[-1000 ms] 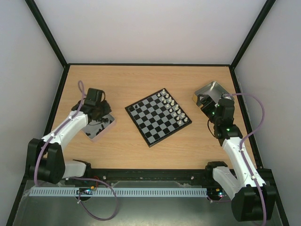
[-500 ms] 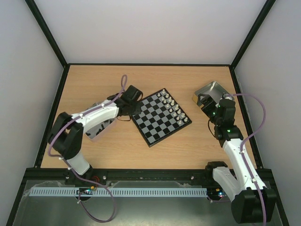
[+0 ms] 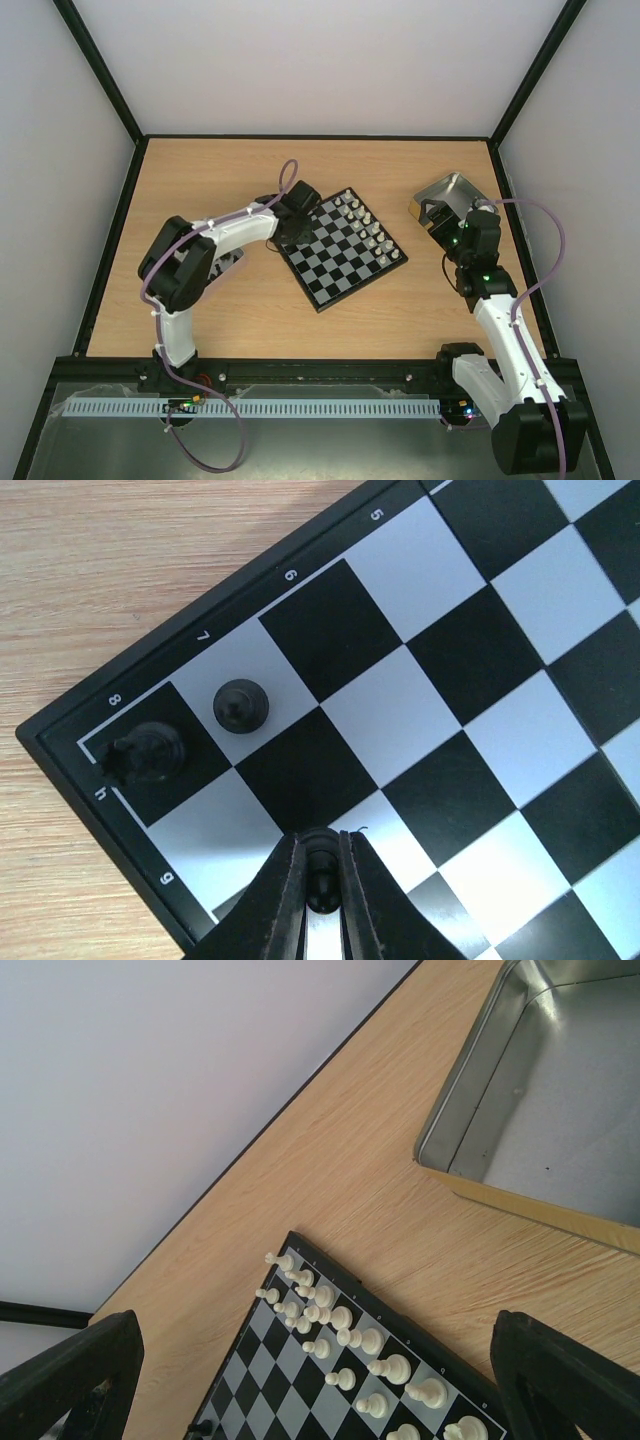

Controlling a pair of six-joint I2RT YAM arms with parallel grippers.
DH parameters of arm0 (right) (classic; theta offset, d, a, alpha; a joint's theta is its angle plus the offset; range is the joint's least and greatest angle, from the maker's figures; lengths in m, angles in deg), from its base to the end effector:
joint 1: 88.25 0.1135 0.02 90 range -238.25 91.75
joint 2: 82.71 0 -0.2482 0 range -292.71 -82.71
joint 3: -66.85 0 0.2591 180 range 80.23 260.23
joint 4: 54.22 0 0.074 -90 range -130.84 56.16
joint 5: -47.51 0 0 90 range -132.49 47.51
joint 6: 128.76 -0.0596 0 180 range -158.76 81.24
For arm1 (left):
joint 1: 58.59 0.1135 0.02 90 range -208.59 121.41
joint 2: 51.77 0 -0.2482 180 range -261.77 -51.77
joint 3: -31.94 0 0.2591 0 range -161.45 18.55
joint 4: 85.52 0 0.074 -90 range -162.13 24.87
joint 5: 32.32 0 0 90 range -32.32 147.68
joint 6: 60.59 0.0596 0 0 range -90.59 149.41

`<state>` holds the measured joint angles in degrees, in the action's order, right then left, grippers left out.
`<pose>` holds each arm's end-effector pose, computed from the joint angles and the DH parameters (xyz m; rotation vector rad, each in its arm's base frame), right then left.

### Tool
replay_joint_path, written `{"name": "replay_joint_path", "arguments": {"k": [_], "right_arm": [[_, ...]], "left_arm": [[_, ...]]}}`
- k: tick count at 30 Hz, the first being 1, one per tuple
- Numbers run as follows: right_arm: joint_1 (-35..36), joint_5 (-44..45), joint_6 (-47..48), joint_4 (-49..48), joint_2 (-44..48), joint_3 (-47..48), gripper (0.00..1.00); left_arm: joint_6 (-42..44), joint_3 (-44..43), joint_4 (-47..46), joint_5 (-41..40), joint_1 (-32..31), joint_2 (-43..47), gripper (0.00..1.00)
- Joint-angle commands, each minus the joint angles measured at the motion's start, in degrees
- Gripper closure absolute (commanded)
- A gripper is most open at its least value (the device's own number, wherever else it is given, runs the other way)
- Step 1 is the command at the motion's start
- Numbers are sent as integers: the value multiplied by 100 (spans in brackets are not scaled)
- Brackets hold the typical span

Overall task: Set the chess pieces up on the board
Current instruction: Place the chess piece on the chessboard.

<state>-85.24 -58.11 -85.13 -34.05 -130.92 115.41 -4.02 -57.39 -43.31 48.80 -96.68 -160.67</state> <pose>0.2361 0.0285 0.2556 0.5557 1.9159 0.8302 0.3263 -0.2441 0.1444 0.0559 2.6447 -0.2219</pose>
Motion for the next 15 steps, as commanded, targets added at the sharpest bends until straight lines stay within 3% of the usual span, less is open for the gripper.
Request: {"name": "replay_joint_path", "arguments": {"k": [1, 15], "right_arm": [[-10, 94, 14, -77, 22, -20, 6], [-10, 103, 31, -70, 24, -28, 6]], "left_arm": [[74, -248, 124, -227, -23, -268, 89], [84, -521, 165, -200, 55, -619, 89]]}}
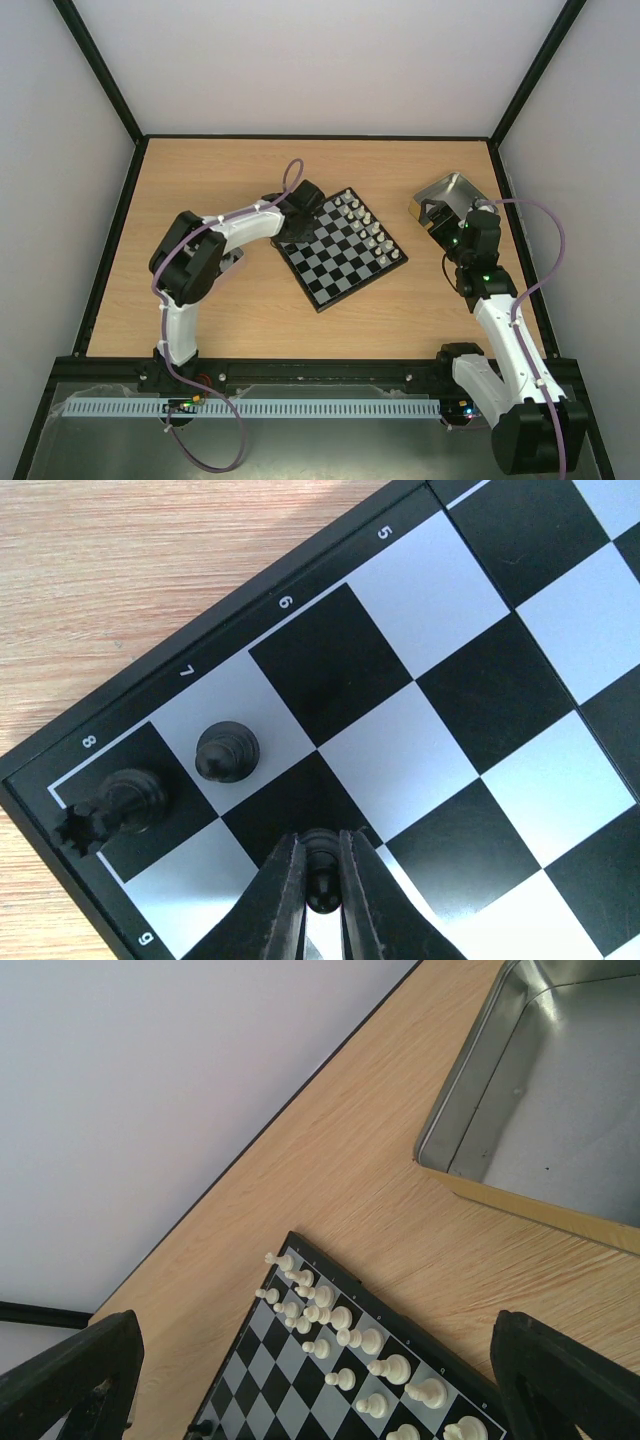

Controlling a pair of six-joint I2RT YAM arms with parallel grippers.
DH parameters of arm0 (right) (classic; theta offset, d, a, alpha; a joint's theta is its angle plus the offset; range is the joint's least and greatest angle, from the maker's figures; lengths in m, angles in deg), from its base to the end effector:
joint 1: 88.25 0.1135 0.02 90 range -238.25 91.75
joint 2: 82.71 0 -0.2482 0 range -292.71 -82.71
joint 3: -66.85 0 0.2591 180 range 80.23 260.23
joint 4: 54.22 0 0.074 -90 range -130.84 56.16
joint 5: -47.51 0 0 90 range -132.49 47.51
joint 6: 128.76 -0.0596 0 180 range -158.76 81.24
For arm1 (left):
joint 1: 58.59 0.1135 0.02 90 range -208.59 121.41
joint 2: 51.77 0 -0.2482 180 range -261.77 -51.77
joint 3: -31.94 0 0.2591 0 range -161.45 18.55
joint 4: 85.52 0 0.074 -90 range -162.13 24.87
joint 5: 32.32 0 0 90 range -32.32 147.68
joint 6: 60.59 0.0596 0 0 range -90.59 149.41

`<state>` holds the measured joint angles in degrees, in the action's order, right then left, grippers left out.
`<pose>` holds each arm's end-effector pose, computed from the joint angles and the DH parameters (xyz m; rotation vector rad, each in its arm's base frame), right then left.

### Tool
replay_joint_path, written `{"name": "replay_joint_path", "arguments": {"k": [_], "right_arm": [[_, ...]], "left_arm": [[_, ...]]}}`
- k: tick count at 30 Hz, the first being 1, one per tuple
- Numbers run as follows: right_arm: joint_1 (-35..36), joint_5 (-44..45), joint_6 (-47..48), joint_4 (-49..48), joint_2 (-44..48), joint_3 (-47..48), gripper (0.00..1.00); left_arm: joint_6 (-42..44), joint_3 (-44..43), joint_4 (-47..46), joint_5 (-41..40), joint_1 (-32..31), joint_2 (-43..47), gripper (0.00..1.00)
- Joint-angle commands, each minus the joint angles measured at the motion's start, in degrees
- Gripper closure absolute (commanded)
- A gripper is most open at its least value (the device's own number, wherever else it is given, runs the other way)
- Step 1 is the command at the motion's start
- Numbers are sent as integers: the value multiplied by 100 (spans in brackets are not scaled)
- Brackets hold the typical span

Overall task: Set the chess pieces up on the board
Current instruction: Place the chess piece on the chessboard.

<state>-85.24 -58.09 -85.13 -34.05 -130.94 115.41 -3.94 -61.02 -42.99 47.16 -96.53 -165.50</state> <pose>0.2362 0.0285 0.2555 0.5561 1.9161 0.8298 0.3393 -0.2507 0.1304 0.0483 2.6535 -0.1684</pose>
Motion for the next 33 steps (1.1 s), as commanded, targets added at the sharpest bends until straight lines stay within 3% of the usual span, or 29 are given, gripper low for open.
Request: {"name": "replay_joint_path", "arguments": {"k": [1, 19, 33], "right_arm": [[-10, 103, 31, -65, 32, -24, 6], [-10, 95, 40, -38, 59, -20, 6], [-11, 75, 15, -34, 59, -4, 6]], "left_arm": [[74, -169, 130, -36, 47, -151, 89], [75, -146, 162, -4, 146, -167, 88], [113, -131, 168, 316, 146, 155, 62]]}}
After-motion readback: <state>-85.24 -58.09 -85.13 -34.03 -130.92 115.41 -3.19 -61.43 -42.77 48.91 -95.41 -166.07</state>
